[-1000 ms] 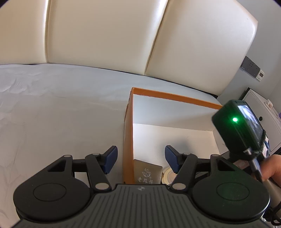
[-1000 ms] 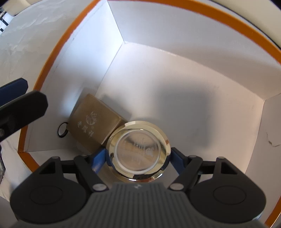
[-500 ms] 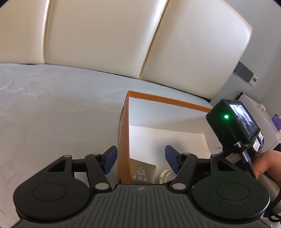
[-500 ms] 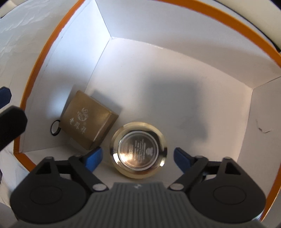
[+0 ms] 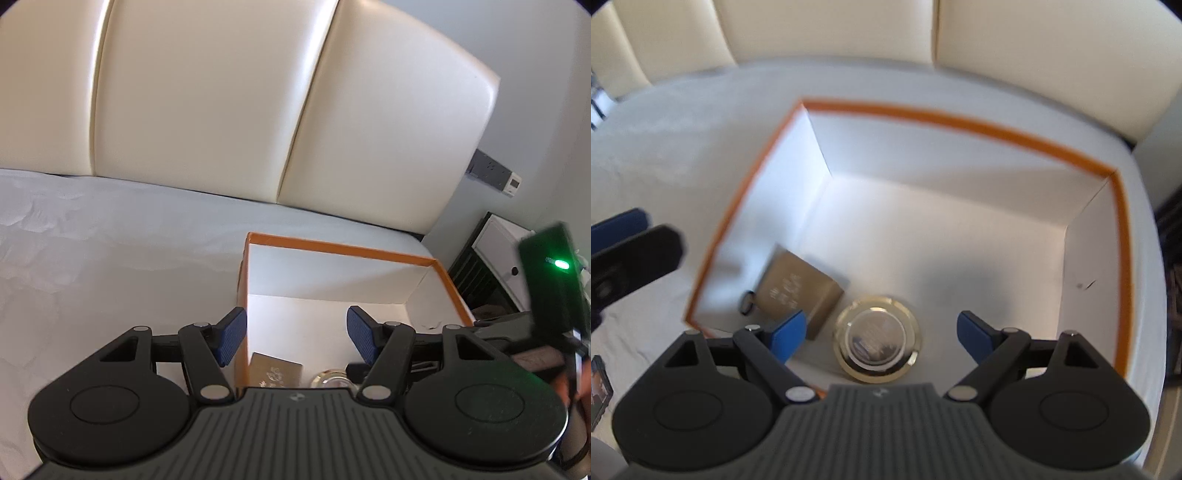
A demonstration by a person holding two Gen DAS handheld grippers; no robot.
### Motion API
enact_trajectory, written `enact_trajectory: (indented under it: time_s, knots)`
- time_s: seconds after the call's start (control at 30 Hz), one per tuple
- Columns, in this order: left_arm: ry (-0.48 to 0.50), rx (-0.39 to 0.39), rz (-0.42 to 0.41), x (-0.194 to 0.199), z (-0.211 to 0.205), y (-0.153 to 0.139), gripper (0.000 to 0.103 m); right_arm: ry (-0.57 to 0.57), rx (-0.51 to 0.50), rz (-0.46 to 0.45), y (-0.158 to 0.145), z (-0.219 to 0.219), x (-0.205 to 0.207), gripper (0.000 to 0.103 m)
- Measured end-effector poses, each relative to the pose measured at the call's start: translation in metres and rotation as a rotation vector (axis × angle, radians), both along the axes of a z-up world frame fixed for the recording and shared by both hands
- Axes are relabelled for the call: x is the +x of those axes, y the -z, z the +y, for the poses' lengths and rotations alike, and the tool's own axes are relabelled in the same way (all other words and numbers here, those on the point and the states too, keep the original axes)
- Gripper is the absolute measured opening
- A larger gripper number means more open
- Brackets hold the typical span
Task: Organize rigid objects
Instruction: 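Withdraw both tools from the orange box back toward the toiletries, then grasp the pink bottle by its pump with the right tool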
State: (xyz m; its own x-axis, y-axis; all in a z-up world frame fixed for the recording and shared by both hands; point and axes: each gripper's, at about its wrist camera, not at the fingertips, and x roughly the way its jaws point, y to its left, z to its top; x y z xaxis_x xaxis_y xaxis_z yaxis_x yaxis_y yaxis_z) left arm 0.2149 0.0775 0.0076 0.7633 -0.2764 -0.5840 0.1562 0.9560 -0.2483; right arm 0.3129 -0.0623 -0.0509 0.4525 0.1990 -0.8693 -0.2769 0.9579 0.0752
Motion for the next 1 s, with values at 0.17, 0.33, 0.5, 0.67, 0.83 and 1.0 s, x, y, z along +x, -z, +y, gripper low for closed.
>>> enact_trajectory:
  time_s: [0.17,0.33,0.5,0.67,0.83,1.0]
  knots:
    - [0.036,0.000,-0.022,-0.022,-0.009,-0.012,0.073,0.018,0.074,-0.192,-0.023,-0.019,-0.045,0.086]
    - [0.054,0.004,0.018,-0.044,-0.012,-0.010,0.071,0.051,0.105,-0.300,-0.036,-0.035,-0.089,0.078]
    - [0.048,0.004,0.073,-0.067,-0.012,0.001,0.070,0.077,0.116,-0.321,-0.022,-0.040,-0.129,0.074]
    - [0.011,0.041,0.209,-0.086,-0.009,0.031,0.063,0.080,0.119,-0.271,0.010,-0.035,-0.158,0.065]
    - [0.029,0.110,0.387,-0.097,-0.012,0.071,0.058,0.059,0.116,-0.192,0.050,-0.018,-0.181,0.056]
    - [0.049,0.146,0.458,-0.103,-0.018,0.090,0.056,0.044,0.090,-0.144,0.077,-0.010,-0.198,0.048]
